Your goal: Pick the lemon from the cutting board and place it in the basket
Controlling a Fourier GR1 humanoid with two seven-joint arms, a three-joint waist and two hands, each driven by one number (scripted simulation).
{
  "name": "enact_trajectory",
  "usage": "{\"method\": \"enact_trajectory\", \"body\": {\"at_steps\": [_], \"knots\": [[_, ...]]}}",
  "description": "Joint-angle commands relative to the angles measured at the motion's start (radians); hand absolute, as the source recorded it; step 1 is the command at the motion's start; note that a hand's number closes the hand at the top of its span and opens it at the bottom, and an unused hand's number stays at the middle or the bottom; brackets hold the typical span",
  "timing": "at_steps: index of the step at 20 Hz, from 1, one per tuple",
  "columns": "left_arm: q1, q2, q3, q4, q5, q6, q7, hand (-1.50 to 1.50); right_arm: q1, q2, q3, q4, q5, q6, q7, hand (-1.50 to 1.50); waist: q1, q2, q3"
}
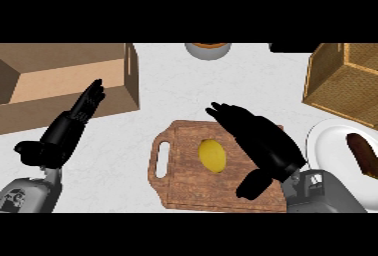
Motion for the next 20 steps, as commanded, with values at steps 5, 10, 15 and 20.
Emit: {"method": "enact_trajectory", "body": {"at_steps": [5,10,15,20], "knots": [[-0.045,-0.036,0.07,0.028,-0.02,-0.056,0.046,0.0,0.061,0.076,-0.004,0.116,0.142,-0.039,-0.173,-1.5,-0.004,0.0,0.0],[0.017,-0.087,0.065,0.027,-0.087,-0.061,-0.027,0.0,0.07,0.134,-0.059,0.038,0.128,0.039,-0.149,-1.5,-0.004,-0.001,0.0],[-0.034,-0.102,0.097,-0.004,-0.09,-0.081,0.061,0.0,0.091,0.158,-0.078,-0.001,0.166,0.083,-0.142,-1.5,-0.005,-0.001,0.0],[0.043,-0.103,0.103,-0.023,-0.114,-0.114,0.003,0.0,0.105,0.204,-0.004,0.036,0.287,0.064,-0.105,-1.5,-0.002,-0.001,0.0]]}}
